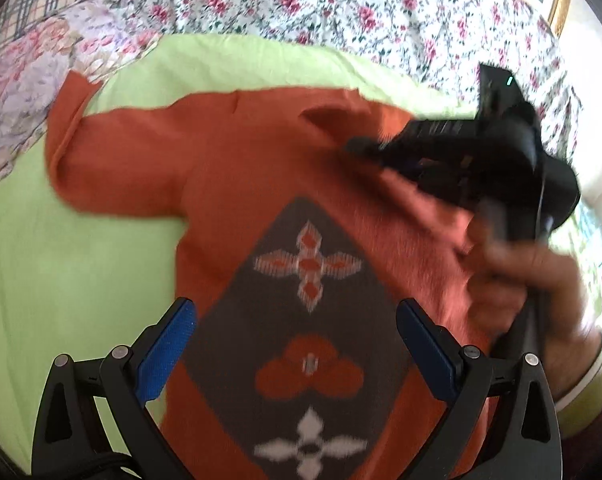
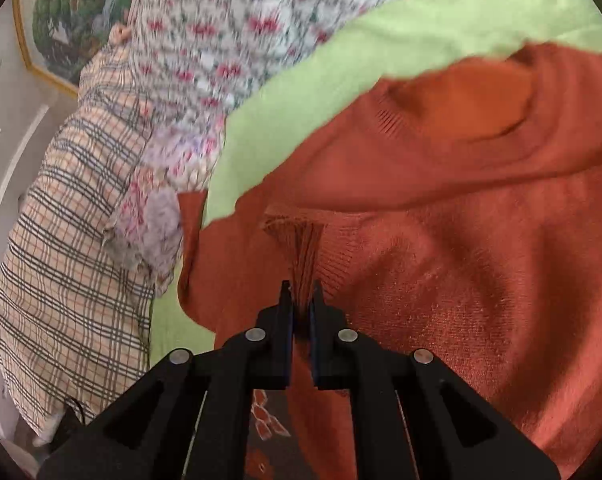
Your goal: Fold small clothes
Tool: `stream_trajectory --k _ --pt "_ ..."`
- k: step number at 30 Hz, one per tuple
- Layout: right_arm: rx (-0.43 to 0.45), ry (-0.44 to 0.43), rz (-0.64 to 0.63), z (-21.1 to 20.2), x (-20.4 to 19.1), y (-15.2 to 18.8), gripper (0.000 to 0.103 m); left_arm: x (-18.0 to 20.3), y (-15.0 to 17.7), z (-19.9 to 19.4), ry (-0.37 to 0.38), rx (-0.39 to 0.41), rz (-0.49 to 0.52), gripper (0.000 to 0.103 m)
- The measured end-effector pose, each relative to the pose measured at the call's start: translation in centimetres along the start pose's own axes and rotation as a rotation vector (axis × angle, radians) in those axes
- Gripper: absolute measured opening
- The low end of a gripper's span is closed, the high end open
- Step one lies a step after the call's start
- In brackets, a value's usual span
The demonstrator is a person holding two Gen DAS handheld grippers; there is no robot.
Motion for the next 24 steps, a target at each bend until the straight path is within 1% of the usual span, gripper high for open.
stream_trajectory --k 2,4,5,6,7,9,10,13,14,16,17,18,19,20,21,22,23,24 --pt "-0.020 -0.021 0.002 1.0 -0.3 0.3 0.011 0.3 -1.6 0.8 0.020 0.010 0.003 0.100" --pt "-0.035 -0.029 0.024 1.3 0.0 0.5 0.019 0.8 -3.3 2.0 0.050 0.004 0.001 0.100" --pt "-0.039 -0.036 0.039 1.2 0.2 0.5 0.028 1.1 -4.1 2.8 0.075 -0.011 -0.005 0.100" --pt "-0.030 -0.047 0.049 0.6 0.3 0.5 0.033 1.5 -4.9 3.6 0.098 -0.023 -0.011 0.100" --pt "-0.015 -0.043 0.052 -0.1 0.4 0.5 0.033 1.8 -5.9 4.6 0.123 -0.034 -0.020 0.100" --pt "0.024 -0.028 0.047 -2.3 0.8 0.4 0.033 2.2 -7.0 6.4 0.145 -0.059 -0.028 0.100" --pt "0.047 -0.020 0.051 -3.5 1.1 0.4 0.033 2.4 -7.7 7.8 0.154 -0.086 -0.036 0.100" --pt "0.125 -0.003 0.066 -7.9 1.5 0.7 0.033 2.2 -8.3 10.9 0.151 -0.138 -0.059 0.100" --pt "0.151 0.007 0.066 -9.4 1.7 1.0 0.034 2.0 -8.3 12.1 0.143 -0.156 -0.070 0.098" --pt "0.202 0.031 0.071 -12.6 2.1 1.8 0.034 1.5 -8.1 13.5 0.133 -0.169 -0.082 0.090" --pt "0.225 0.042 0.075 -14.0 2.4 2.2 0.034 1.5 -8.3 13.9 0.125 -0.152 -0.075 0.081" --pt "0.253 0.058 0.081 -15.6 2.8 2.8 0.035 1.6 -8.5 14.0 0.114 -0.129 -0.056 0.064" --pt "0.269 0.070 0.087 -16.6 3.2 3.1 0.036 1.8 -8.6 14.1 0.103 -0.115 -0.035 0.055" --pt "0.286 0.085 0.094 -17.6 3.6 3.5 0.036 1.9 -8.6 14.0 0.100 -0.108 -0.025 0.035" --pt "0.303 0.101 0.104 -18.5 4.1 3.8 0.036 2.2 -8.6 14.0 0.119 -0.109 -0.024 0.013" --pt "0.316 0.119 0.114 -19.3 4.6 4.1 0.036 2.4 -8.7 13.8 0.153 -0.115 -0.029 0.011" --pt "0.324 0.130 0.122 -19.8 4.9 4.2 0.036 2.5 -8.8 13.4 0.162 -0.103 -0.036 0.009" --pt "0.330 0.136 0.128 -20.1 5.2 4.2 0.036 2.6 -9.0 12.8 0.146 -0.079 -0.024 0.008"
Point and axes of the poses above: each gripper's, at about its wrist camera, not at the fingertips, and z roughly the way its jaws point, x to its right, y to its underside, the point moved 8 cm from there along z, roughly the way its jaws point, and after that the axes turned 1 degree about -y, right-handed, at the moved point
